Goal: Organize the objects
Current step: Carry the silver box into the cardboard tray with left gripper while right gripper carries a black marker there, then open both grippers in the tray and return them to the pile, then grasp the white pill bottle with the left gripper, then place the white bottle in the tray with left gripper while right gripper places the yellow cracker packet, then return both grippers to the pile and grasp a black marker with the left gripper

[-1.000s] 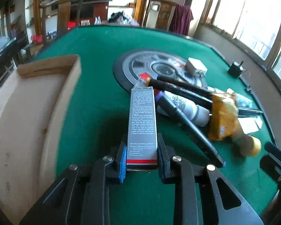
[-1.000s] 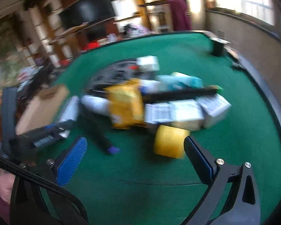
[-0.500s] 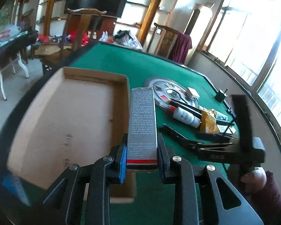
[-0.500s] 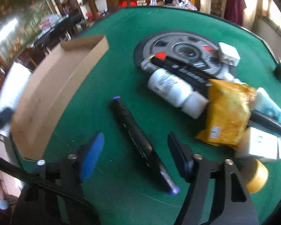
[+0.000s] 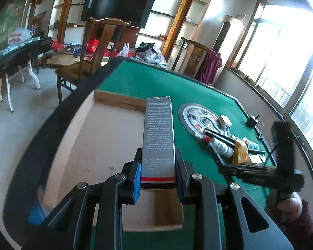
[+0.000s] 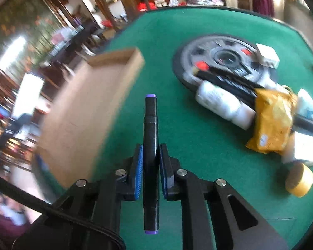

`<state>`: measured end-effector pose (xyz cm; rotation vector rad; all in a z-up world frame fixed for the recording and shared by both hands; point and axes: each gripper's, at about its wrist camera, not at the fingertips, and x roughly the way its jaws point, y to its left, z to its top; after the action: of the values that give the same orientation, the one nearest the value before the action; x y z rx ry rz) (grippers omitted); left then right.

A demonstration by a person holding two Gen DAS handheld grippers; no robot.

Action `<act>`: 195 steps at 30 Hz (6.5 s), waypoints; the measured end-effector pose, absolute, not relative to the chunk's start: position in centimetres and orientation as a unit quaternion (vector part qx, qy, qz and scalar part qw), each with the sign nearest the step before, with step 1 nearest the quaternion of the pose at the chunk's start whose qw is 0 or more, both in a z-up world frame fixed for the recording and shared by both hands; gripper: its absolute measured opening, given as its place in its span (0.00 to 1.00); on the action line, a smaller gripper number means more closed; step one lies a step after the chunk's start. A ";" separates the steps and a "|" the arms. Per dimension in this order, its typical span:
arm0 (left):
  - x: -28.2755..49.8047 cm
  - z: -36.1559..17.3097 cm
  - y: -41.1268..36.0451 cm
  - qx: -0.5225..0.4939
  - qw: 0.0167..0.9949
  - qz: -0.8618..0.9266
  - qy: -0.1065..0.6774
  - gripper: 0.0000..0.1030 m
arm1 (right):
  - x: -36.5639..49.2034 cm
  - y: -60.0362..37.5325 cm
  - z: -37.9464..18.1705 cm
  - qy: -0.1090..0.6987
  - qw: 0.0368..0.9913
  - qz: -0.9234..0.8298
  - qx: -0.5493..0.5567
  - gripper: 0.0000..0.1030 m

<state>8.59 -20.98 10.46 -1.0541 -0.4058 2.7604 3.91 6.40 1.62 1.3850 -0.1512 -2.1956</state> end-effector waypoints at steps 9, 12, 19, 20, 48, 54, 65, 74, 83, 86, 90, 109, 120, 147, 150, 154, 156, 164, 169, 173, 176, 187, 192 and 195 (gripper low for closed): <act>-0.5 8.5 -22.0 -0.388 0.043 0.912 -0.123 0.22 | -2.8 -2.1 2.7 -0.185 0.307 -0.756 0.547 0.12; -3.6 6.0 -22.3 -0.419 0.037 0.896 -0.140 0.22 | -4.4 -3.9 1.2 -0.181 0.275 -0.764 0.555 0.12; -7.0 1.7 -22.0 -0.455 0.024 0.876 -0.157 0.22 | -5.9 -5.5 -0.1 -0.155 0.234 -0.778 0.562 0.12; -7.1 1.4 -22.0 -0.456 0.024 0.875 -0.158 0.22 | -5.9 -5.3 -0.1 -0.152 0.231 -0.779 0.563 0.12; -0.5 9.9 -13.6 -0.385 0.127 0.900 -0.159 0.60 | 2.1 15.6 9.7 -0.135 0.095 -0.924 0.344 0.92; -2.1 6.5 -5.8 -0.438 0.149 0.878 -0.118 0.60 | 2.6 23.6 7.4 -0.169 0.019 -0.933 0.317 0.92; -8.0 1.6 3.1 -0.476 0.176 0.861 -0.029 0.59 | 1.5 29.6 3.7 -0.263 0.030 -0.910 0.319 0.92; -3.5 1.6 5.8 -0.477 0.300 0.822 0.080 0.55 | 1.4 29.6 3.0 -0.264 0.037 -0.910 0.317 0.92; -2.1 2.2 7.3 -0.447 0.294 0.829 0.163 0.57 | 1.1 28.8 2.4 -0.253 0.040 -0.909 0.330 0.92; -2.6 1.2 7.7 -0.457 0.297 0.825 0.148 0.57 | 1.1 28.6 2.3 -0.247 0.042 -0.909 0.333 0.92; -1.8 0.3 8.1 -0.480 0.302 0.814 0.126 0.57 | 1.1 28.2 2.3 -0.240 0.046 -0.910 0.336 0.92; 2.0 1.1 5.4 -0.465 0.210 0.860 0.027 0.28 | 1.7 25.4 2.5 -0.203 0.121 -0.911 0.337 0.92; 6.8 5.8 -5.0 -0.406 0.159 0.899 -0.039 0.28 | 2.4 17.7 0.9 -0.046 0.105 -0.897 0.427 0.90; 0.0 9.0 -24.2 -0.402 0.022 0.912 -0.077 0.28 | -1.1 -0.2 6.8 -0.116 0.301 -0.802 0.503 0.42; -3.0 6.5 -24.8 -0.422 0.012 0.903 -0.081 0.28 | -3.3 -3.6 4.2 -0.116 0.279 -0.793 0.529 0.42; -5.6 3.5 -25.4 -0.446 0.002 0.891 -0.086 0.28 | -5.1 -6.3 1.7 -0.093 0.238 -0.800 0.543 0.42; -6.5 2.5 -25.6 -0.454 -0.002 0.887 -0.087 0.28 | -5.5 -6.9 1.2 -0.085 0.232 -0.800 0.547 0.42; -7.6 0.6 -26.6 -0.465 -0.007 0.879 -0.106 0.29 | -7.8 -8.2 0.5 -0.031 0.195 -0.817 0.542 0.42; -7.0 1.5 -26.9 -0.460 0.000 0.879 -0.123 0.45 | -8.0 -8.6 0.5 -0.013 0.175 -0.828 0.533 0.46; -6.3 2.6 -27.5 -0.447 0.003 0.883 -0.143 0.47 | -7.5 -7.3 1.8 -0.027 0.182 -0.840 0.510 0.47; -5.3 3.9 -27.5 -0.434 0.002 0.889 -0.149 0.47 | -6.8 -5.6 3.2 -0.044 0.187 -0.850 0.491 0.47; -1.1 9.4 -19.6 -0.407 0.095 0.897 -0.143 0.55 | -0.1 6.1 7.9 -0.060 0.151 -0.901 0.403 0.58; -0.9 8.8 -12.0 -0.422 0.160 0.889 -0.083 0.55 | 1.9 14.7 7.4 -0.094 0.091 -0.914 0.384 0.62; -1.1 7.3 -7.0 -0.436 0.188 0.879 -0.047 0.55 | 2.1 20.8 6.0 -0.146 0.062 -0.911 0.380 0.64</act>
<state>-1.13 -7.00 7.27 -1.2262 -0.1326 2.4733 2.07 20.77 6.03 1.1481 -0.4403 -2.7555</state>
